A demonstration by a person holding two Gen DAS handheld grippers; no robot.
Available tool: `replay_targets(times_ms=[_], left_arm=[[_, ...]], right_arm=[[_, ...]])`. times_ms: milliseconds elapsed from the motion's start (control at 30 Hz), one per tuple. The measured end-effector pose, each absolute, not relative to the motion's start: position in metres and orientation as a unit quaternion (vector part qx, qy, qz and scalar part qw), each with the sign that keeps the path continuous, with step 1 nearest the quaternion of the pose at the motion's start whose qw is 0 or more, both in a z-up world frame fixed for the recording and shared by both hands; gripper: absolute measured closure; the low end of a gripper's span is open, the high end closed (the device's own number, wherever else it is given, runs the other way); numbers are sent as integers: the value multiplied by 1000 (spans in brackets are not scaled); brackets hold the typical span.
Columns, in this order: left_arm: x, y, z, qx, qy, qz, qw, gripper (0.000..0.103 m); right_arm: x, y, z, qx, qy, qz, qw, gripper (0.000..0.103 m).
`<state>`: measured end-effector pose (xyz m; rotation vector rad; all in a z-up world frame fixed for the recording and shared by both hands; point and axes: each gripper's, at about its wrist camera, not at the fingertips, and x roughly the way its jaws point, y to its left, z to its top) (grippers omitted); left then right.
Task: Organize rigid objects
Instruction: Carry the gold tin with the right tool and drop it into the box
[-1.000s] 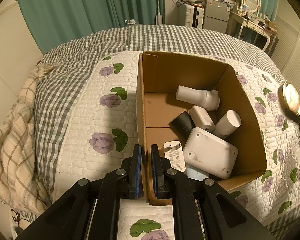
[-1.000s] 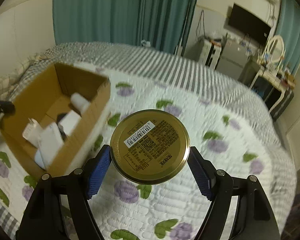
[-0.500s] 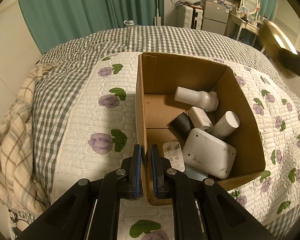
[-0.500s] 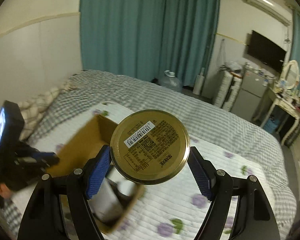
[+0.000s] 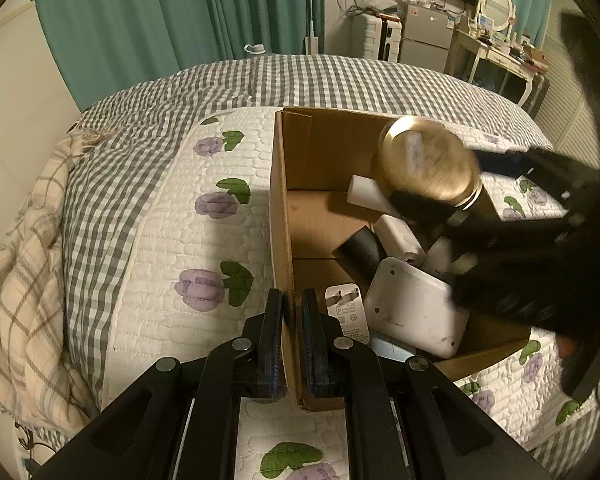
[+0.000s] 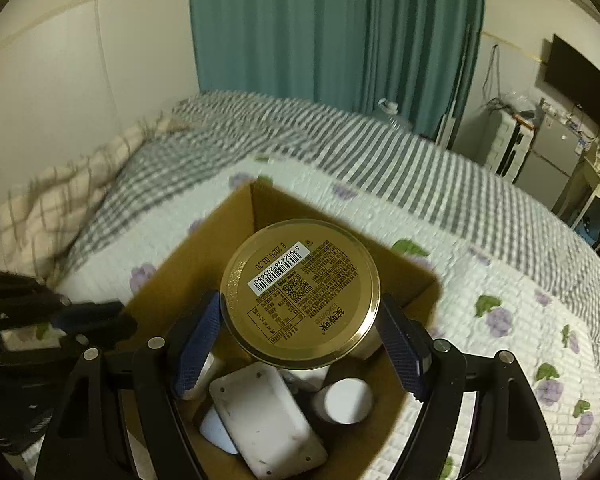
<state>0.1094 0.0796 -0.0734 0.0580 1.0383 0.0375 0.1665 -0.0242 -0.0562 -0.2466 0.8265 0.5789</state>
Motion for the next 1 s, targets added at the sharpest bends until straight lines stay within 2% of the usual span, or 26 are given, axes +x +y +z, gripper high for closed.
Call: replay_targets(times_ms=[267,733,833,1000], left_arm=[[109,79,-73,28,496,18,868,95],[109,79,-73,24,497,15,867,95],[110,80,-73,21,497,15,868,95],[110,82,-73,18,496,16,868,95]], right_arm=[[168,-11,-92,-132,425,275,852,26],[167,-2,-105,-157,447,273,837,26],[162,-1,-101,-167,429,265,847,15],[155,-8,-90,-179,412,251,857,13]])
